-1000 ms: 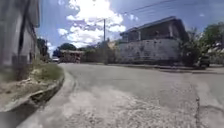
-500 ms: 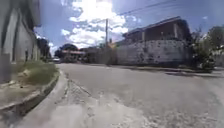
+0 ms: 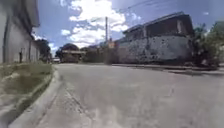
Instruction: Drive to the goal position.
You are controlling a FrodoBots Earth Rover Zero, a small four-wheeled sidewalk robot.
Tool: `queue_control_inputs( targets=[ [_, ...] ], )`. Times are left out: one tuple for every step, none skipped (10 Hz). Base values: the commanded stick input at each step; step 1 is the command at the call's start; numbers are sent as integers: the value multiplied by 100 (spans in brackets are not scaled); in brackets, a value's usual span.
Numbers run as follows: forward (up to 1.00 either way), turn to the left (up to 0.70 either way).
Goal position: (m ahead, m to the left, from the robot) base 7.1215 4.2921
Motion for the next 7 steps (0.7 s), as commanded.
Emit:
queue_control_inputs(
  targets=[
    [100,3],
    [100,10],
    [100,23],
    [100,25],
    [100,26],
    [100,18],
    [100,40]
  ],
)
